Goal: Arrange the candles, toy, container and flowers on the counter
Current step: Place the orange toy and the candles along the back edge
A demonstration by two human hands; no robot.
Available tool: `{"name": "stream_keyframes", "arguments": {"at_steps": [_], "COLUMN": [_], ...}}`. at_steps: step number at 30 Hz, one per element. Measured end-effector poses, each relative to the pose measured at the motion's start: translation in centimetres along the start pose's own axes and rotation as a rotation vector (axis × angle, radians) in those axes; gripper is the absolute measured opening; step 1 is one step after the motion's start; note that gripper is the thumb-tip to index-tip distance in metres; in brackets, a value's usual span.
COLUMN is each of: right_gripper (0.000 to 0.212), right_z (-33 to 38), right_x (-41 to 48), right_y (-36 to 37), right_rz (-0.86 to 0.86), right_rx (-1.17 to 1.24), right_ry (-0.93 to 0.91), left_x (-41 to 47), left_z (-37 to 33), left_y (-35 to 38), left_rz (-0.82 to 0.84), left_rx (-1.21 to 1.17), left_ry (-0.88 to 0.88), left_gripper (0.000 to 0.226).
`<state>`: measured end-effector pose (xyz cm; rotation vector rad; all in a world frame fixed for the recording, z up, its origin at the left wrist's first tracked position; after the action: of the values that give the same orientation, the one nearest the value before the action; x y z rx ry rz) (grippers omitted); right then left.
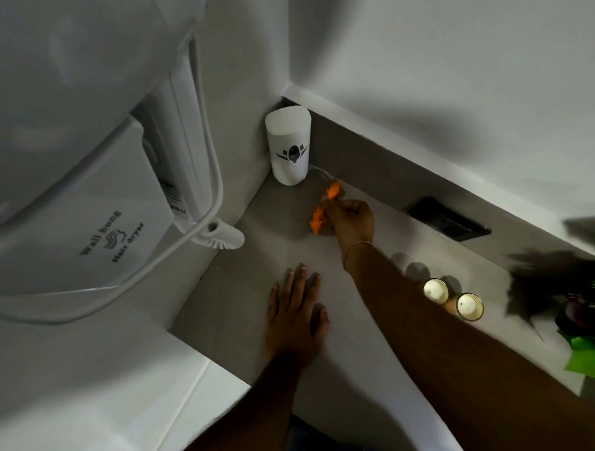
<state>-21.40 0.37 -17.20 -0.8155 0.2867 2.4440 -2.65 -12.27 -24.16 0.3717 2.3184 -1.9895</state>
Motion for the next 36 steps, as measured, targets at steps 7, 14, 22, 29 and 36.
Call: {"name": "stream_keyframes", "arguments": {"at_steps": [7,14,22,29,36], "right_gripper": [0.036,0.051,0.07,0.05,0.047], "right_z": [-8.5,-9.9,-7.7,-5.8,-2.0], "right_x": [-7.5,-11.1,-6.2,-1.5,2.9], "right_y": [-10.8,-20.6,-18.8,-15.4,-11.7], "right_rz": [-0.077,-0.402,-0.453,-0.28,-0.235], "right_rx": [-0.157,-0.031,-0.065,-0.205,-0.2], "right_ry": [0.076,0.065,-0.074,-0.22,-0.263], "left_x": [-0.1,-0.3,1.0,1.3,1.5], "left_z": [0.1,-0.2,-6.0,-5.5,-5.3], "left_y": [-0.3,-0.2,1.1,1.6,1.5], "left_rz": [-0.017,-0.06,0.001,-0.045,-0.034], "left_rx": [0.019,0.061,0.116,0.053,0.043], "left_ry": [0.015,0.016,0.379,0.376,0.385], "left_gripper": [0.072,0.071,0.073,0.08,0.073]}}
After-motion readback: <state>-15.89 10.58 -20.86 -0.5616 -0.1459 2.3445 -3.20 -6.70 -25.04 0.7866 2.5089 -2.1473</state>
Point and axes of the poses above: each hand's wrist, its own x-axis towards the middle knuckle, its own y-axis out of the palm, z = x × y, the point moved 1 cm from there along x, towards the middle knuckle, and after that the axes turned 13 degrees about x, right-handed, at the moved point
